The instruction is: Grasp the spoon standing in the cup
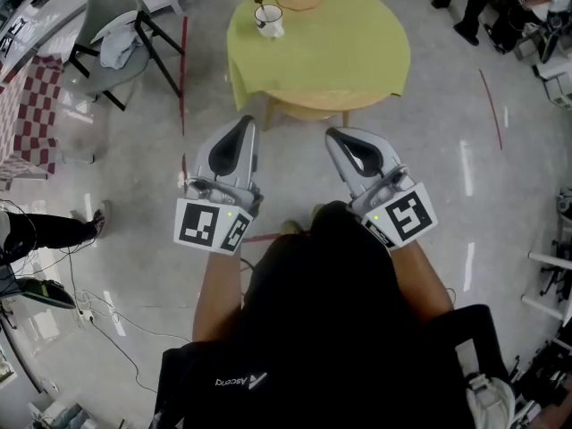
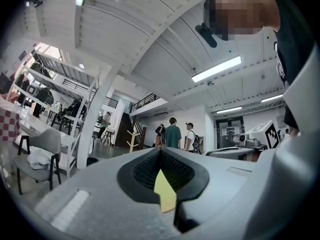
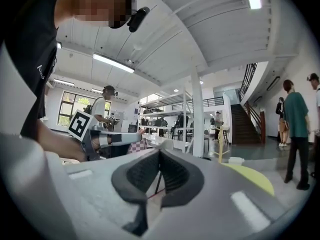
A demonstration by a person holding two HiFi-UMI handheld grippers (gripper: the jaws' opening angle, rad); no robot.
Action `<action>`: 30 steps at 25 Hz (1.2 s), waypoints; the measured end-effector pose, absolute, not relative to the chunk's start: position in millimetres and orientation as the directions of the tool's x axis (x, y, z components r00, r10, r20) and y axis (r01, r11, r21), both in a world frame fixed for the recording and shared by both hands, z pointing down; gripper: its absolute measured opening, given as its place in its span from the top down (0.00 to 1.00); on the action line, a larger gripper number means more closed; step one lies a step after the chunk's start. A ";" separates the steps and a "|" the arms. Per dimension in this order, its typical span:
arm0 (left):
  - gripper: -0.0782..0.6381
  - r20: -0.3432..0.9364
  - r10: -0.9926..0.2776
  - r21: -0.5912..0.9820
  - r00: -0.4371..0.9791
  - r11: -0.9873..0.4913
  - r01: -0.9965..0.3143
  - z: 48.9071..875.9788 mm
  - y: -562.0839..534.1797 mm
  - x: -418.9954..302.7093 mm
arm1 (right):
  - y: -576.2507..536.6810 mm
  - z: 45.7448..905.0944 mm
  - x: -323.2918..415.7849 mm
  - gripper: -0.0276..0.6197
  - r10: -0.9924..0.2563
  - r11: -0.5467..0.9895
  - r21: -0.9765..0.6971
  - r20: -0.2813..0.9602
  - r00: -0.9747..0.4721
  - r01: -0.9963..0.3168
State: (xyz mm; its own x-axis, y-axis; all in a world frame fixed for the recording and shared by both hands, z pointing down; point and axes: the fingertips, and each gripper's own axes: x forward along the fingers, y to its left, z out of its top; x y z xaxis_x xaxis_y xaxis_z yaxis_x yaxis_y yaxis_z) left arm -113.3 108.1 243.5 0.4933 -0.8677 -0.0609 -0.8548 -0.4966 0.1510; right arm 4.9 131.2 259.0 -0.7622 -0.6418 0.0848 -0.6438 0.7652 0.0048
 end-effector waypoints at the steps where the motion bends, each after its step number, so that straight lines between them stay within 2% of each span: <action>1: 0.88 -0.061 -0.866 0.154 0.496 -0.499 -0.853 244.3 104.0 -119.1 | 128.4 261.6 0.2 0.95 -0.645 0.762 0.003 0.093 -0.759 -0.647; 12: 0.88 -0.061 -0.859 0.092 0.509 -0.512 -0.854 297.1 39.0 -168.8 | 62.7 317.1 -41.2 0.95 -0.667 0.745 0.024 0.035 -0.744 -0.667; 18: 0.88 -0.039 -0.872 0.068 0.487 -0.489 -0.870 319.6 -50.6 -159.7 | -30.4 327.3 -32.1 0.95 -0.653 0.758 0.014 -0.006 -0.758 -0.653; 30: 0.87 0.047 -0.889 0.053 0.456 -0.454 -0.889 377.3 -198.6 -157.1 | -153.7 353.7 -29.4 0.95 -0.584 0.812 0.001 0.004 -0.812 -0.584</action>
State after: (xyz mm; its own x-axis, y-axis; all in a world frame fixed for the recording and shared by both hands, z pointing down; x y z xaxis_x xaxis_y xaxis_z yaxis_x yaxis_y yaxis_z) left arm -157.1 -198.6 377.3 0.4564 -0.8885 0.0473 -0.8894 -0.4540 0.0531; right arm -29.4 -153.7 353.7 -0.8116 -0.5841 0.0042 -0.5841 0.8116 0.0011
